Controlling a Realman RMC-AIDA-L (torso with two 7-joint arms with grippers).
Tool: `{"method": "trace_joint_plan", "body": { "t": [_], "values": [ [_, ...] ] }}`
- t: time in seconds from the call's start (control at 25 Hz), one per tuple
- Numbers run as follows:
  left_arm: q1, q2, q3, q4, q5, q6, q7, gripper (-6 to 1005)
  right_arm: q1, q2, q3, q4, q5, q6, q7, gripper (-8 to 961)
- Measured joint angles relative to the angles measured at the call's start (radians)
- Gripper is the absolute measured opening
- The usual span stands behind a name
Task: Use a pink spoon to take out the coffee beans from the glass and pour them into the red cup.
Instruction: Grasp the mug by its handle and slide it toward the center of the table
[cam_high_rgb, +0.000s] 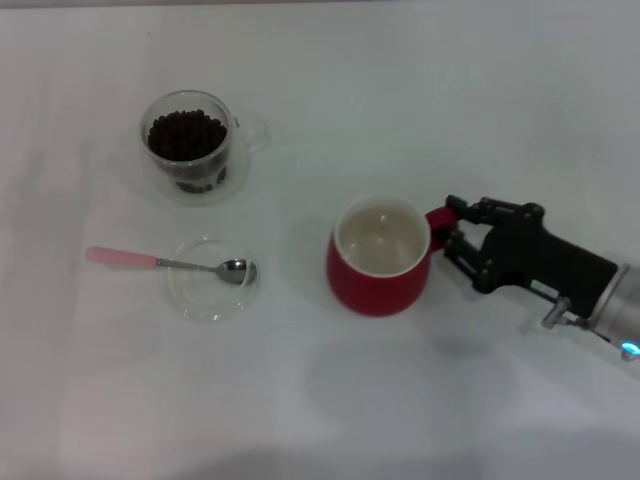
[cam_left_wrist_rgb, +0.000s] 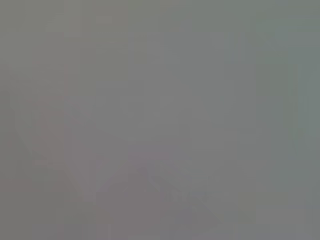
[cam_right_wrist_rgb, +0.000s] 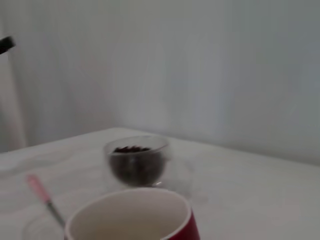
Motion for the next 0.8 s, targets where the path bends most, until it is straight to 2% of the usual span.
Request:
{"method": "trace_joint_plan", "body": {
  "t": [0.24, 0.8],
  "values": [
    [0.0, 0.0, 0.0, 0.0, 0.0, 0.0, 0.0, 624, 0.001, 0.0, -0.09, -0.066, 0.001, 0.085, 0.019, 386],
    [0.012, -0.001, -0.004, 0.024, 0.0, 0.004, -0.006, 624, -0.011, -0.011, -0.085, -0.062, 0.001, 0.078, 0.056, 432]
  ]
}}
